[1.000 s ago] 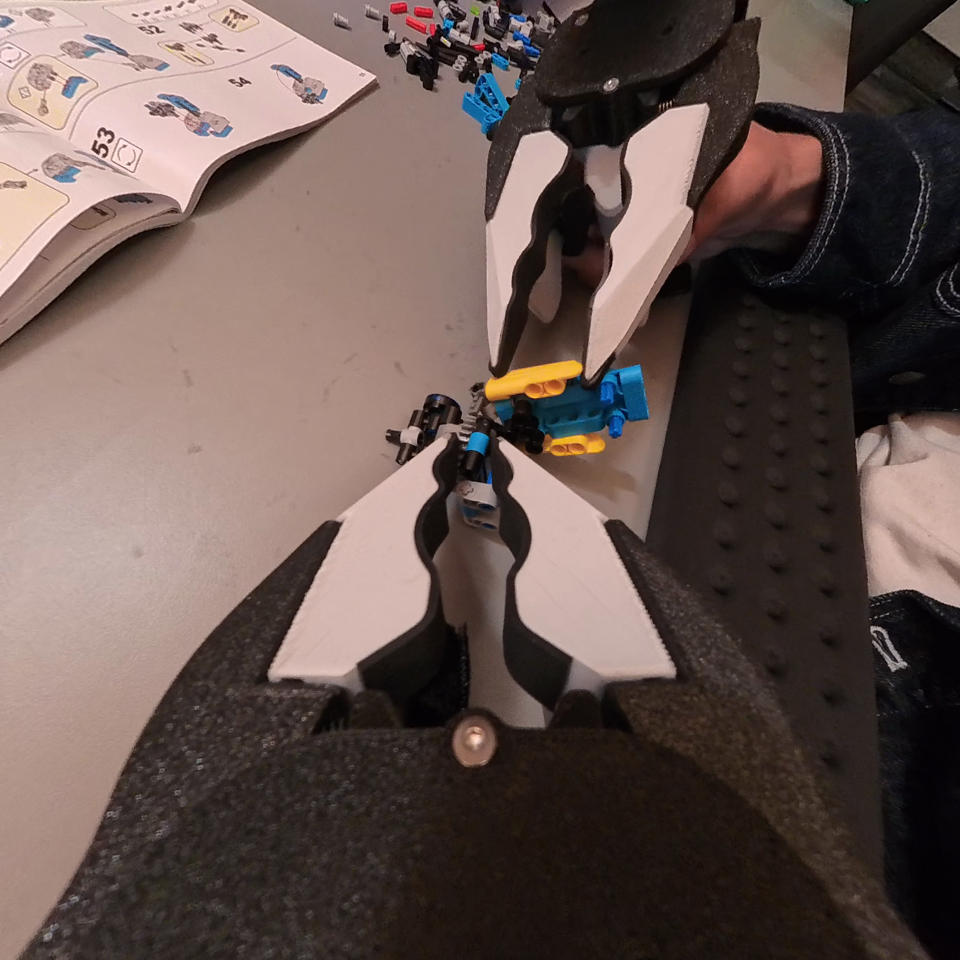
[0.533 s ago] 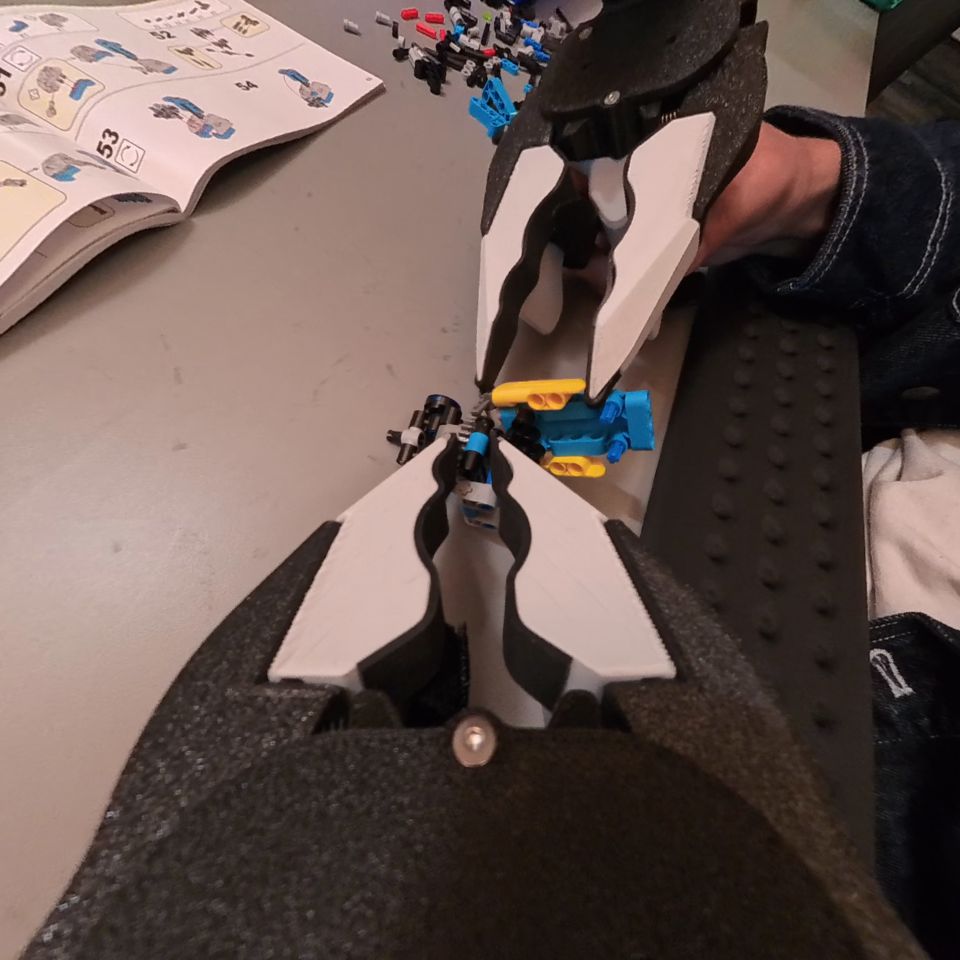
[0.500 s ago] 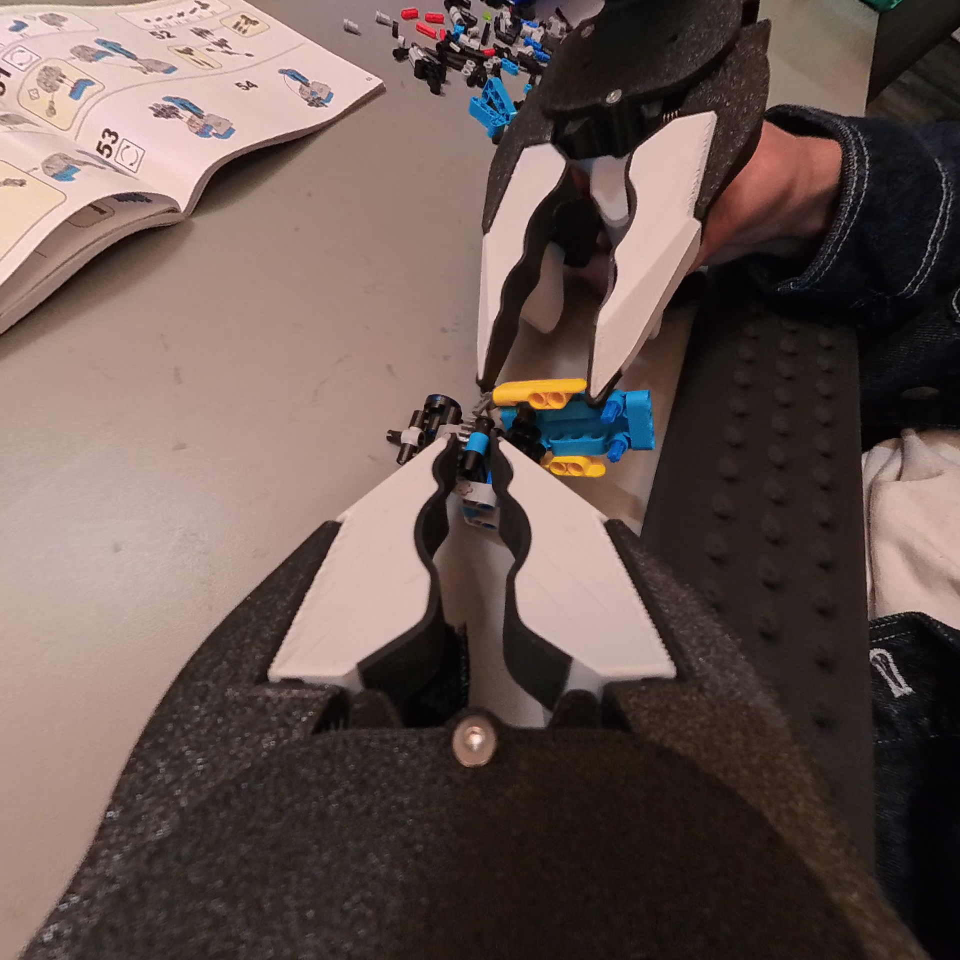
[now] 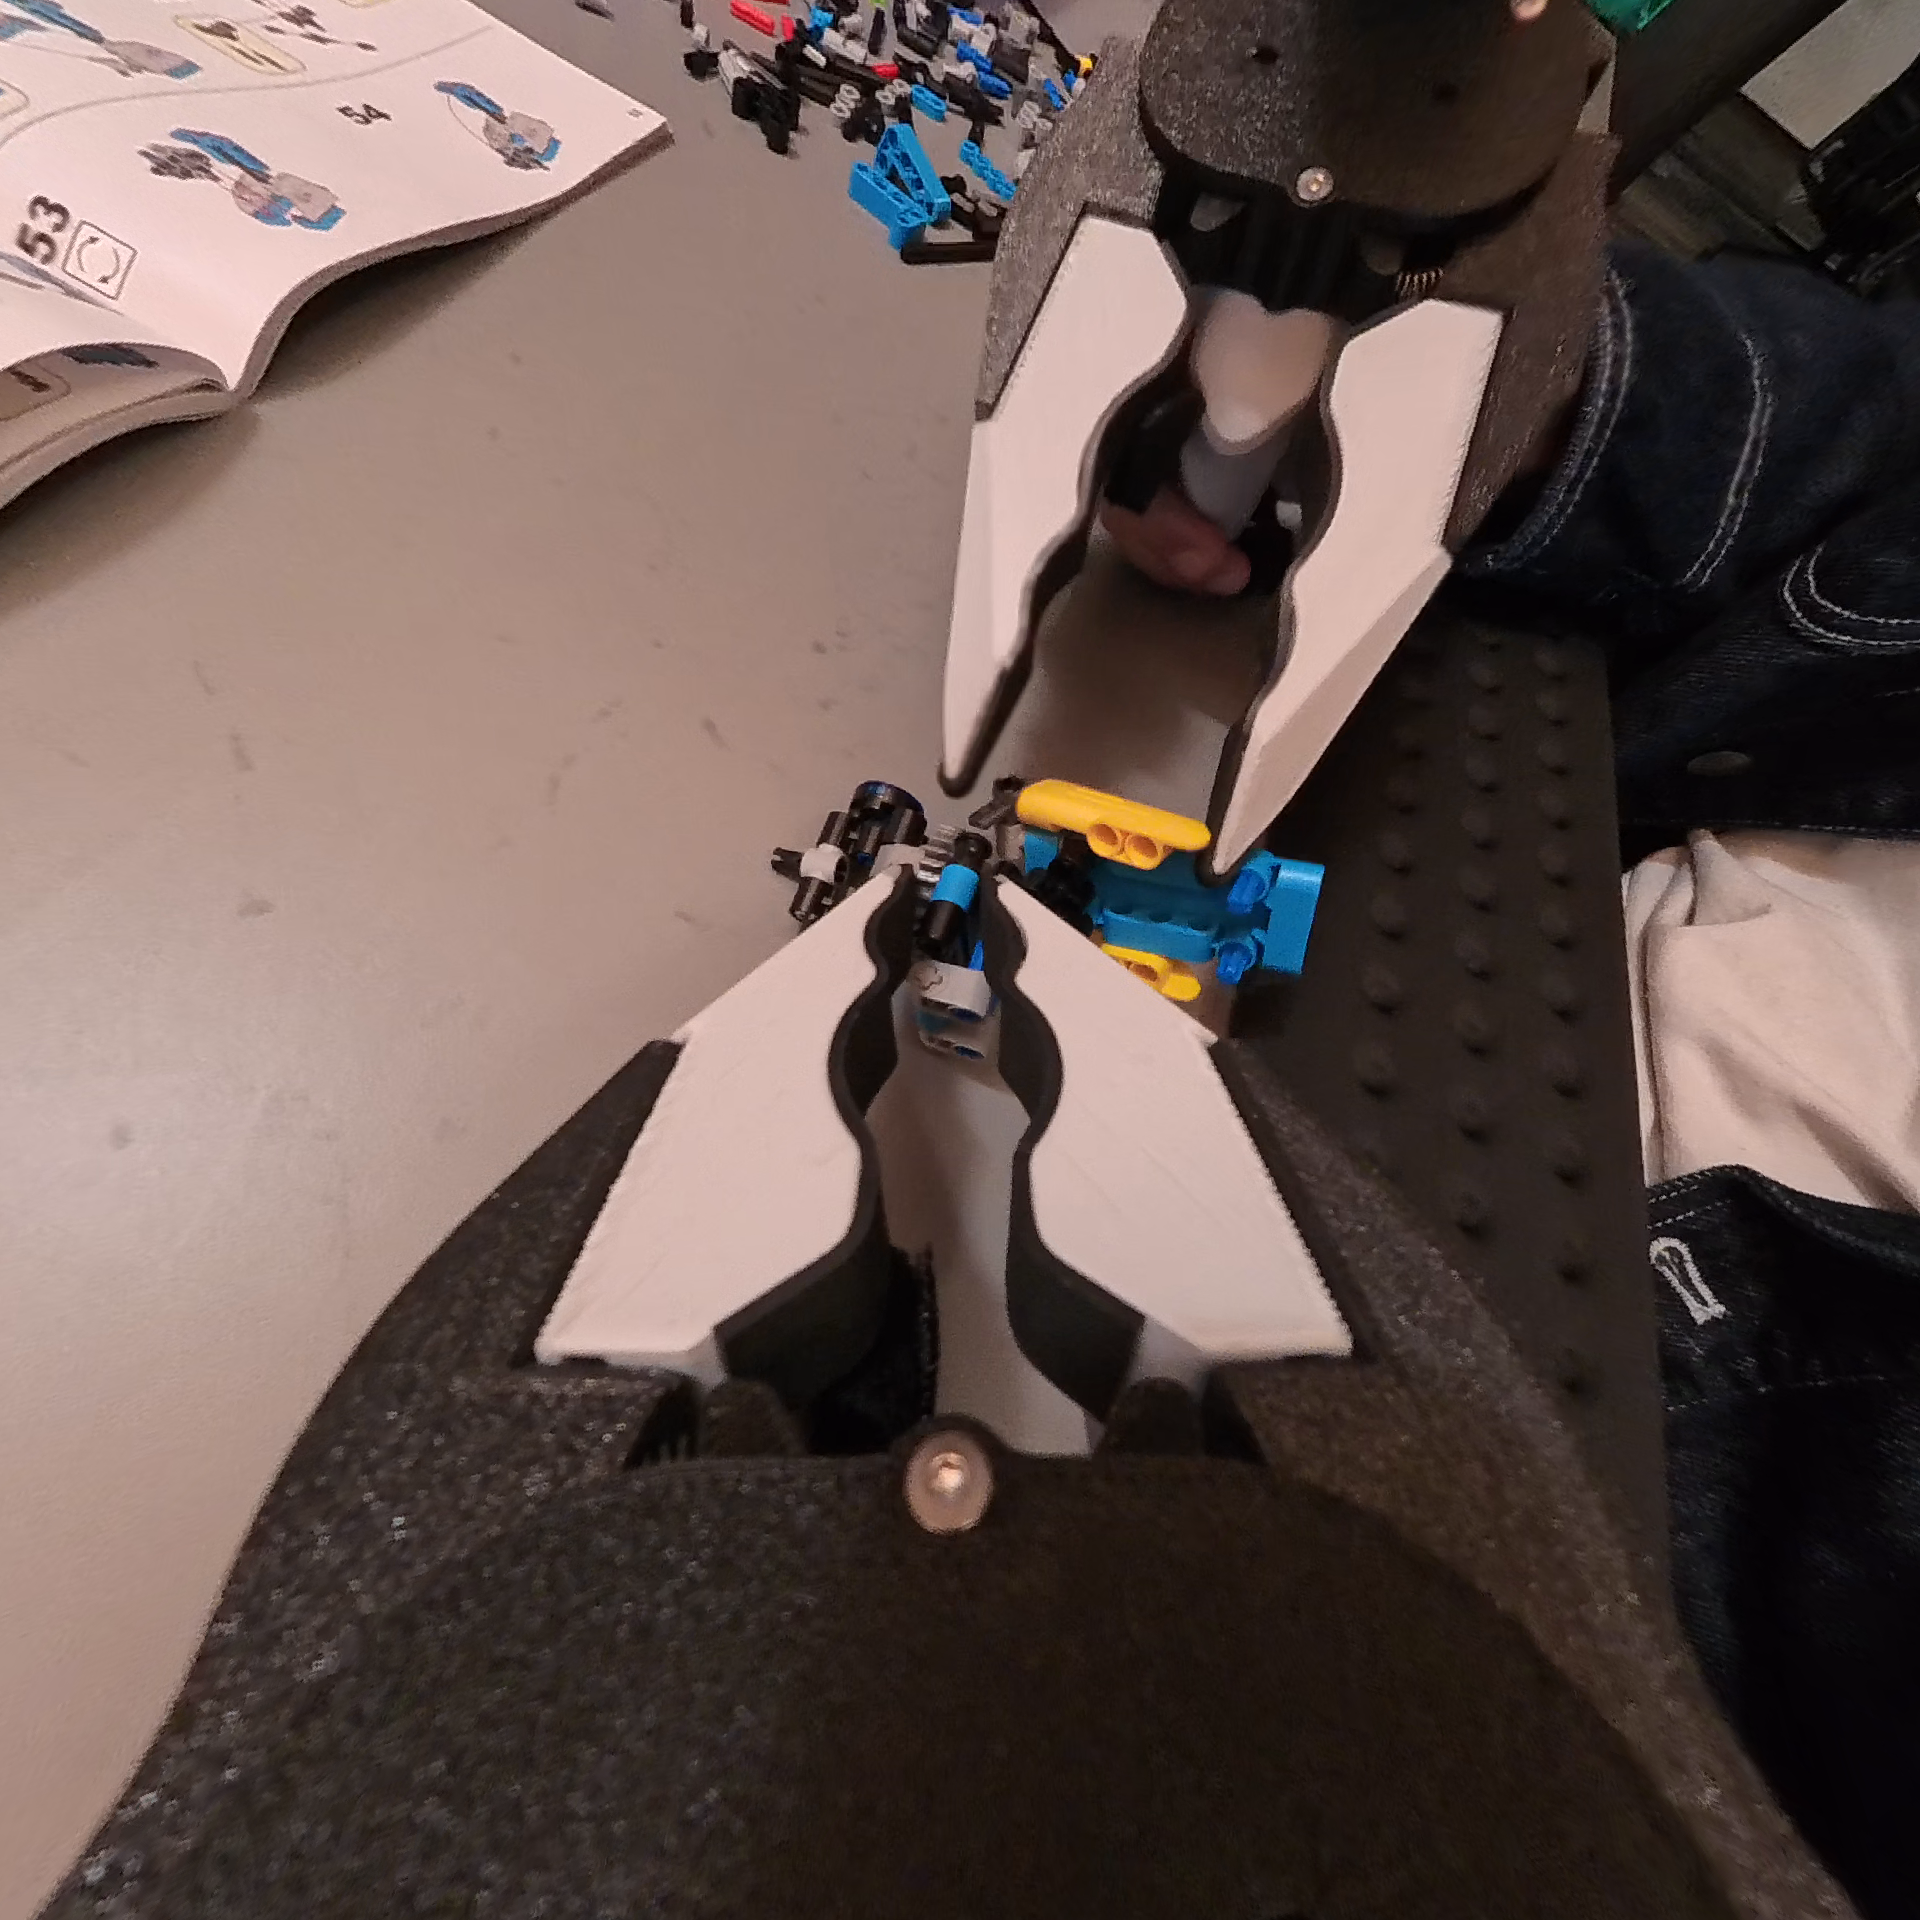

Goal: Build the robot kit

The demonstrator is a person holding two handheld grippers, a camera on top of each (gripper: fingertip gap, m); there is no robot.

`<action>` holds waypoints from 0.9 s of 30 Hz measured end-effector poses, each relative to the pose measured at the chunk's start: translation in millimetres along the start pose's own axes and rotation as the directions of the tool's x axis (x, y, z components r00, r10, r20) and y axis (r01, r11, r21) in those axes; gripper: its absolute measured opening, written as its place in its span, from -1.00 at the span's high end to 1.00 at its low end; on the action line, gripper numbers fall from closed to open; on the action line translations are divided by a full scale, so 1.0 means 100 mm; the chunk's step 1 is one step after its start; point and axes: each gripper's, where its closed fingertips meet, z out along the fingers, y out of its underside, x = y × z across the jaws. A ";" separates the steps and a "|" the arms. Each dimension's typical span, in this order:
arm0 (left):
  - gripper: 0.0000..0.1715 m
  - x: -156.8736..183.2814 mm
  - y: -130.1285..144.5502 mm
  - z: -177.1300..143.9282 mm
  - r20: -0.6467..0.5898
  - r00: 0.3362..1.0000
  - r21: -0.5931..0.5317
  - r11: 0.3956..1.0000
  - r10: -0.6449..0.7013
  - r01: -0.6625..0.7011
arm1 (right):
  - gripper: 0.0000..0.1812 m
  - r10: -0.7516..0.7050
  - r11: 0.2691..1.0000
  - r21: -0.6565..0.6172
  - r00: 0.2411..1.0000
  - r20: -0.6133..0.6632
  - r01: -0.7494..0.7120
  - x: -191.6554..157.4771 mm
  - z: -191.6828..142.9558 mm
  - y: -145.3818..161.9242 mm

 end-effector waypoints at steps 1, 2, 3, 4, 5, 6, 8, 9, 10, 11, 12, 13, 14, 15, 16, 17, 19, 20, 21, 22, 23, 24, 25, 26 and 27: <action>0.85 0.00 0.00 0.00 0.003 1.000 0.000 1.000 0.001 -0.001 | 0.48 0.011 1.000 -0.004 1.000 -0.016 -0.011 0.03 -0.01 0.00; 0.85 -0.01 0.00 0.00 0.009 1.000 0.000 1.000 0.004 -0.004 | 0.42 0.025 1.000 -0.004 0.999 -0.047 -0.026 0.08 -0.03 0.00; 0.85 -0.02 0.00 0.00 0.020 1.000 0.002 1.000 0.006 -0.006 | 0.40 0.050 0.999 -0.007 0.996 -0.071 -0.050 0.12 -0.05 0.01; 0.85 -0.02 0.00 0.00 0.026 1.000 0.003 1.000 0.010 -0.010 | 0.41 0.078 0.997 -0.012 0.994 -0.079 -0.079 0.12 -0.06 0.02; 0.85 -0.02 0.00 0.00 0.028 1.000 0.003 1.000 0.011 -0.011 | 0.41 0.114 0.993 -0.008 0.990 -0.088 -0.115 0.13 -0.06 0.04; 0.85 -0.02 0.00 0.00 0.027 1.000 0.003 1.000 0.010 -0.010 | 0.41 0.153 0.988 -0.005 0.985 -0.079 -0.153 0.11 -0.04 0.05; 0.85 -0.02 0.00 0.00 0.025 1.000 0.004 1.000 0.010 -0.010 | 0.43 0.228 0.973 -0.001 0.973 -0.043 -0.229 0.06 0.00 0.08; 0.85 -0.02 0.00 0.00 0.023 1.000 0.004 1.000 0.010 -0.010 | 0.44 0.252 0.968 -0.005 0.968 -0.022 -0.252 0.04 0.01 0.09; 0.85 -0.02 0.00 0.00 0.027 1.000 0.003 1.000 0.010 -0.010 | 0.44 0.268 0.963 -0.020 0.963 -0.009 -0.268 0.02 0.01 0.11; 0.85 -0.02 0.00 0.00 0.031 0.999 0.003 1.000 0.012 -0.013 | 0.44 0.274 0.961 -0.051 0.962 0.004 -0.274 -0.01 0.03 0.16; 0.85 -0.02 0.00 0.00 0.033 0.999 0.003 1.000 0.015 -0.015 | 0.46 0.280 0.958 -0.072 0.960 0.020 -0.278 -0.04 0.04 0.19; 0.85 -0.02 0.00 0.00 0.034 0.999 0.003 1.000 0.016 -0.016 | 0.50 0.274 0.959 -0.082 0.961 0.030 -0.271 -0.08 0.05 0.19; 0.85 -0.02 0.00 0.00 0.033 0.999 0.003 1.000 0.015 -0.015 | 0.51 0.255 0.964 -0.082 0.967 0.016 -0.253 -0.07 0.05 0.18; 0.85 -0.02 0.00 0.00 0.032 0.999 0.003 1.000 0.014 -0.015 | 0.51 0.240 0.967 -0.091 0.971 0.007 -0.239 -0.08 0.06 0.19; 0.85 -0.02 0.00 0.00 0.033 0.999 0.003 1.000 0.016 -0.016 | 0.51 0.230 0.968 -0.100 0.973 0.000 -0.229 -0.08 0.06 0.19; 0.85 -0.02 0.00 0.00 0.034 0.999 0.003 1.000 0.020 -0.020 | 0.51 0.220 0.970 -0.108 0.975 -0.003 -0.220 -0.08 0.05 0.19; 0.85 0.00 0.00 0.00 0.033 0.999 -0.001 0.999 0.037 -0.037 | 0.51 0.217 0.967 -0.133 0.976 -0.003 -0.216 -0.09 0.04 0.20; 0.85 0.00 0.00 0.00 0.032 0.998 -0.003 0.999 0.046 -0.046 | 0.51 0.219 0.964 -0.154 0.976 0.001 -0.216 -0.10 0.04 0.20; 0.85 0.01 0.00 0.00 0.033 0.998 -0.004 0.999 0.051 -0.051 | 0.51 0.214 0.961 -0.177 0.977 -0.001 -0.211 -0.10 0.03 0.21; 0.85 0.01 0.00 0.01 0.032 0.998 -0.004 0.999 0.050 -0.050 | 0.51 0.197 0.959 -0.206 0.980 -0.007 -0.194 -0.10 0.02 0.21; 0.85 0.01 0.00 0.00 0.030 0.998 -0.004 0.999 0.048 -0.048 | 0.51 0.173 0.955 -0.240 0.985 -0.016 -0.172 -0.09 0.00 0.23; 0.85 0.01 0.00 0.00 0.029 0.999 -0.004 0.999 0.046 -0.046 | 0.50 0.157 0.949 -0.272 0.987 -0.024 -0.158 -0.08 -0.02 0.24; 0.85 0.01 0.00 0.00 0.030 0.998 -0.004 0.999 0.047 -0.047 | 0.50 0.147 0.942 -0.302 0.989 -0.031 -0.149 -0.07 -0.04 0.25; 0.85 0.01 0.00 0.01 0.031 0.998 -0.004 0.999 0.049 -0.049 | 0.50 0.136 0.936 -0.323 0.990 -0.035 -0.140 -0.05 -0.06 0.24; 0.85 0.01 0.00 0.01 0.030 0.998 -0.004 0.999 0.049 -0.049 | 0.50 0.122 0.932 -0.340 0.992 -0.033 -0.126 -0.04 -0.06 0.24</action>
